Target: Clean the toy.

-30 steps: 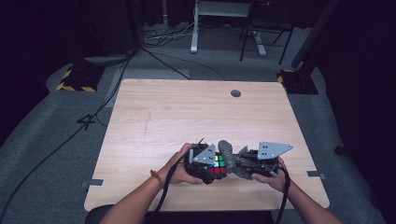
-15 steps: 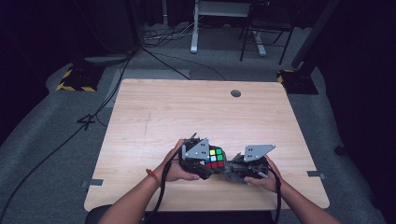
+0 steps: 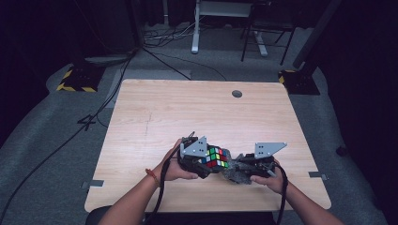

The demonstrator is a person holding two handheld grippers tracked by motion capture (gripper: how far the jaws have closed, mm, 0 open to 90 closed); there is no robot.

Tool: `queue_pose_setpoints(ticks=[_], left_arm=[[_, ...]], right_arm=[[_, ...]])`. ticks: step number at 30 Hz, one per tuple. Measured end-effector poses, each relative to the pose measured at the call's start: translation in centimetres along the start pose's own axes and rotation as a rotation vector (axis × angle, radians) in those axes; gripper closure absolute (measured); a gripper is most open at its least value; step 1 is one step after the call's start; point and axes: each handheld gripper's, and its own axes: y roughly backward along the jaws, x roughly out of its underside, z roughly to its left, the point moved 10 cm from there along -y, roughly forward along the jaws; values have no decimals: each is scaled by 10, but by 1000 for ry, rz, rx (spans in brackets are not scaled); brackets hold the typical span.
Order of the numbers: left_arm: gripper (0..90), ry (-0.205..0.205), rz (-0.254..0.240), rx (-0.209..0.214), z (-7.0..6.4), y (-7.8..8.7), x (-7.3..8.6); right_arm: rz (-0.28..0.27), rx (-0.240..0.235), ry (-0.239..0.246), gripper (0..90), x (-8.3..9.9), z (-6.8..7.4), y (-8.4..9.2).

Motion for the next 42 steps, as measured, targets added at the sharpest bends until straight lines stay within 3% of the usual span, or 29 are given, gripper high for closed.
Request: queue_pose_setpoints(ticks=[7, 15, 19, 24, 27, 31, 38, 42], left_arm=[[327, -1, 42, 2, 1, -2, 6], [332, -54, 172, -10, -5, -18, 21], [334, -55, 171, -23, -4, -22, 20], [335, -35, 137, -28, -1, -18, 16], [335, -30, 124, -32, 0, -15, 14], [336, -25, 95, -38, 1, -9, 8], [336, -20, 60, -48, 3, -1, 3], [335, -22, 79, -63, 7, 0, 8]], right_arm=[[-30, 7, 16, 787, -6, 1, 6], [-82, 4, 38, 787, -19, 5, 14], [-63, 42, 59, 787, -19, 4, 13], [-18, 114, 38, 786, -12, -8, 13], [9, 126, 25, 785, -7, -12, 11], [48, 121, 8, 785, 1, -13, 5], [154, 62, 16, 785, 18, -6, -12], [136, 52, 35, 785, 14, -3, -9]])
